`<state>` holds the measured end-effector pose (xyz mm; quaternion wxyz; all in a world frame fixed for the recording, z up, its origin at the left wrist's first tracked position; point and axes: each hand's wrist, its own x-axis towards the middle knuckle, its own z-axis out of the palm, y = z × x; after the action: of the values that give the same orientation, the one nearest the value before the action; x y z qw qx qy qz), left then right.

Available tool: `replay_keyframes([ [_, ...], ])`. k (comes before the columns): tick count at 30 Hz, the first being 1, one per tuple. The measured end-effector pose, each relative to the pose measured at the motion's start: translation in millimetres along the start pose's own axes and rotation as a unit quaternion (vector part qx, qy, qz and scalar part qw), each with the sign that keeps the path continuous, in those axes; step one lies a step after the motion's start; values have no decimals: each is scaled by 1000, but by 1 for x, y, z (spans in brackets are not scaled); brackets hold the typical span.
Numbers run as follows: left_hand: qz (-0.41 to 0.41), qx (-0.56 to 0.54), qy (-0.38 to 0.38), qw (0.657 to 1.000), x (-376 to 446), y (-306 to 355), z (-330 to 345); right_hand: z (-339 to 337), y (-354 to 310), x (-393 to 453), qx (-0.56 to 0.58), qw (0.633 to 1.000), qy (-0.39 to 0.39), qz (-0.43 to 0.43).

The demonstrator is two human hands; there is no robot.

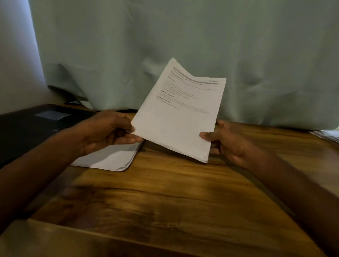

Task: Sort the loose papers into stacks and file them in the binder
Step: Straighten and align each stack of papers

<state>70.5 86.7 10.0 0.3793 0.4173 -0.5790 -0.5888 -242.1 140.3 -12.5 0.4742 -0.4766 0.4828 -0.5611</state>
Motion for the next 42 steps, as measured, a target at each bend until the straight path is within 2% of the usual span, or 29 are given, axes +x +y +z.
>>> replay_keyframes([
  [3,8,49,30,998,-16,0,-28,29,1,-5,-9,1000,-15,8],
  [5,45,65,63,995,-24,-3,-50,54,2,-5,14,999,-23,21],
  [8,99,93,164,977,-32,-14,-81,94,3,4,41,997,-37,46],
  [11,95,86,249,960,-37,-30,-100,129,8,15,27,997,-44,63],
  [13,114,83,298,944,-37,-34,-102,141,13,17,-3,998,-35,44],
  [15,133,120,304,936,-36,-33,-103,150,18,17,-49,998,-35,14],
  [19,106,209,294,927,-34,-33,-108,161,21,10,-117,988,-99,7],
  [22,101,256,308,911,-34,-37,-110,162,24,8,-199,972,-111,-48],
  [24,116,320,326,882,-37,-42,-108,159,28,8,-227,967,-96,-67],
  [27,143,443,342,816,-46,-47,-105,156,37,13,-279,956,-31,-82],
  [30,152,477,361,786,-47,-48,-97,149,45,20,-307,949,8,-73],
  [33,121,485,361,787,-43,-49,-93,149,45,19,-298,953,3,-61],
  [37,96,473,334,810,-39,-49,-99,150,43,18,-312,949,-30,-46],
  [42,99,450,291,838,-34,-51,-101,160,43,13,-377,924,23,-63],
])
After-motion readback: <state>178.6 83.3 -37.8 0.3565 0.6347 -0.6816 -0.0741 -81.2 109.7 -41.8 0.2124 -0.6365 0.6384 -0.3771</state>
